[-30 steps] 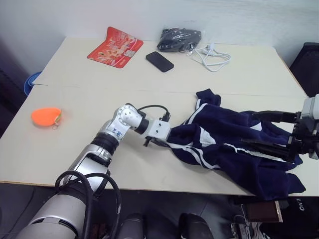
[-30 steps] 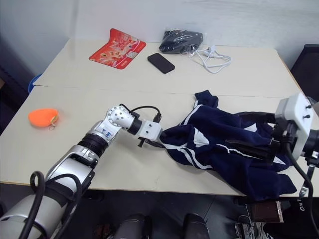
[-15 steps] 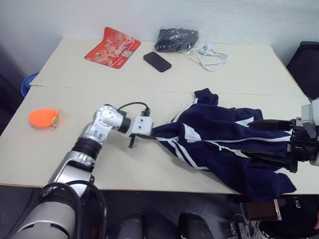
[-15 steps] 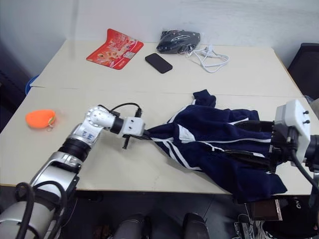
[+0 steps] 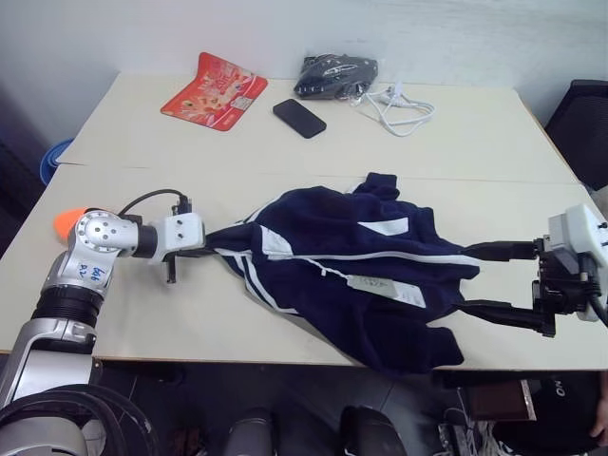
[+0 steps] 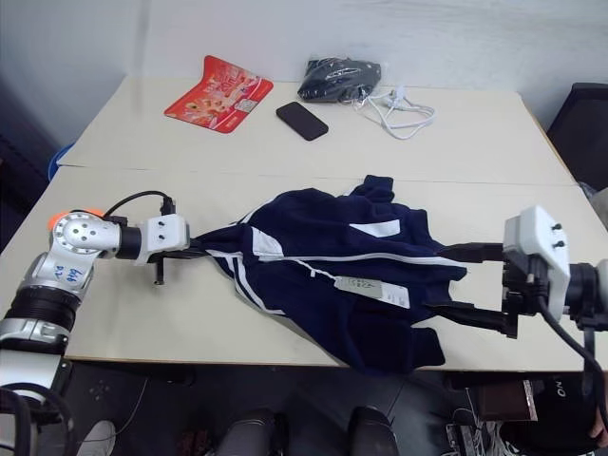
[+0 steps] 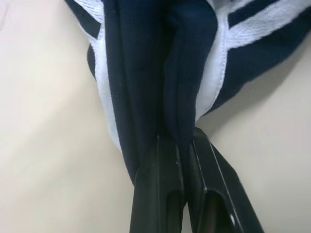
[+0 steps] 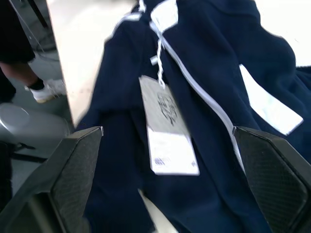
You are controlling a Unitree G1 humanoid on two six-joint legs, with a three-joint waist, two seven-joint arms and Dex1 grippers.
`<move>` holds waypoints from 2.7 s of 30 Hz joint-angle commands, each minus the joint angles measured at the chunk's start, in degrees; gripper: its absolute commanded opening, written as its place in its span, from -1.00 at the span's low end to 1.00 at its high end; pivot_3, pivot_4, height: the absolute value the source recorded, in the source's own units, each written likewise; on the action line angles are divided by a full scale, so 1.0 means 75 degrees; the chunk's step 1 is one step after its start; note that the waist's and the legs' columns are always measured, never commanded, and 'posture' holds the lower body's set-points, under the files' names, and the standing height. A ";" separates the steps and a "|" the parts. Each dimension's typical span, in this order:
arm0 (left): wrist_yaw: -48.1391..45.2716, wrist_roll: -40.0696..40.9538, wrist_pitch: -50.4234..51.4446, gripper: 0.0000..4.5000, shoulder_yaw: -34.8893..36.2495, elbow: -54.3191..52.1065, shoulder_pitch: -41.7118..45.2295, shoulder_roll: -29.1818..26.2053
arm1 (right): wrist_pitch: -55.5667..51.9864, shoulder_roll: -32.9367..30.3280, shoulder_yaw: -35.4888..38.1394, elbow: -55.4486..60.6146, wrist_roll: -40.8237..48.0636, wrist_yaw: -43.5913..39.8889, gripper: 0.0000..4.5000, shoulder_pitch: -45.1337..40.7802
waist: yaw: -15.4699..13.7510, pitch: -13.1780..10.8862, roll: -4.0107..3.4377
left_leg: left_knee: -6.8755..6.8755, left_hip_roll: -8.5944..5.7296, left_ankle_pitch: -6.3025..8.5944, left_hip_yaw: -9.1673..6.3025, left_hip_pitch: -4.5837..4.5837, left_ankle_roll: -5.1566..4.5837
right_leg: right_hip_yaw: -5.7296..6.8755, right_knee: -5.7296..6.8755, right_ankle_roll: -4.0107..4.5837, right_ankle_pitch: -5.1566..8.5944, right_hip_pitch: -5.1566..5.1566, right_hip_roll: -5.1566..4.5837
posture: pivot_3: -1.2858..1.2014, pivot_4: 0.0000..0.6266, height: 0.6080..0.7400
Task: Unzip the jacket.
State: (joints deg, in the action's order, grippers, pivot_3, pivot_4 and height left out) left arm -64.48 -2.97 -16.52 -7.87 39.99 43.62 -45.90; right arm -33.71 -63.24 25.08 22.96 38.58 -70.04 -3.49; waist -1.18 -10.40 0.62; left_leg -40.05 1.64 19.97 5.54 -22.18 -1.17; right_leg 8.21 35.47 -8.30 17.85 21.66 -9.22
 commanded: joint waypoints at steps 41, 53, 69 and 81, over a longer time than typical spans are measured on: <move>-0.0551 0.0798 0.2897 -1.00 -0.1345 -0.5653 -0.1805 0.0591 | 0.6355 0.0533 -0.3684 -0.4073 -0.4220 -0.0769 -0.99 -0.1238 | -0.0019 0.0002 -0.0036 | -0.0004 0.0006 -0.0001 0.0073 0.0011 0.0006 | -0.0027 0.0003 0.0003 0.0002 0.0002 0.0007 | 0.03 -0.52 1.00; -0.1637 0.2516 0.4129 -1.00 -0.0709 -0.7672 -0.3111 -0.0427 | 0.4918 -0.0652 -0.2201 -0.2018 -0.2685 -0.1647 -0.99 0.0996 | -0.0028 0.0001 -0.0039 | -0.0009 0.0007 0.0001 0.0002 0.0021 0.0002 | -0.0023 0.0001 0.0003 0.0002 -0.0016 0.0002 | 0.03 -0.52 1.00; -0.1781 0.3134 0.4606 -0.90 0.0478 -0.7678 -0.3782 -0.1393 | 0.3817 -0.0867 -0.1818 -0.2146 -0.2249 -0.1701 -0.35 0.0221 | 0.0030 -0.0005 -0.0052 | 0.0003 0.0014 0.0001 0.0015 0.0024 0.0004 | -0.0038 0.0004 0.0007 0.0004 0.0000 0.0005 | 0.03 -0.52 1.00; -0.1997 0.3781 0.5010 0.27 0.1043 -0.8027 -0.4421 -0.1660 | 0.2654 -0.0639 -0.1980 -0.2074 -0.1696 -0.1538 0.89 -0.1084 | 0.0000 -0.0005 -0.0055 | 0.0001 0.0011 0.0004 0.0014 0.0023 0.0004 | -0.0039 0.0003 0.0008 0.0005 -0.0002 0.0004 | 0.03 -0.52 1.00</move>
State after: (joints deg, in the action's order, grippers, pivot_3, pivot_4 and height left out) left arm -77.73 22.29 19.80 -2.56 -17.74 11.75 -56.78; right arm -10.72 -68.85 9.61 6.78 23.30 -82.50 -9.49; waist -1.18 -10.44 0.20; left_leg -40.02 1.73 20.01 5.64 -22.01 -1.13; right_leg 7.91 35.48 -8.24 17.88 21.66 -9.18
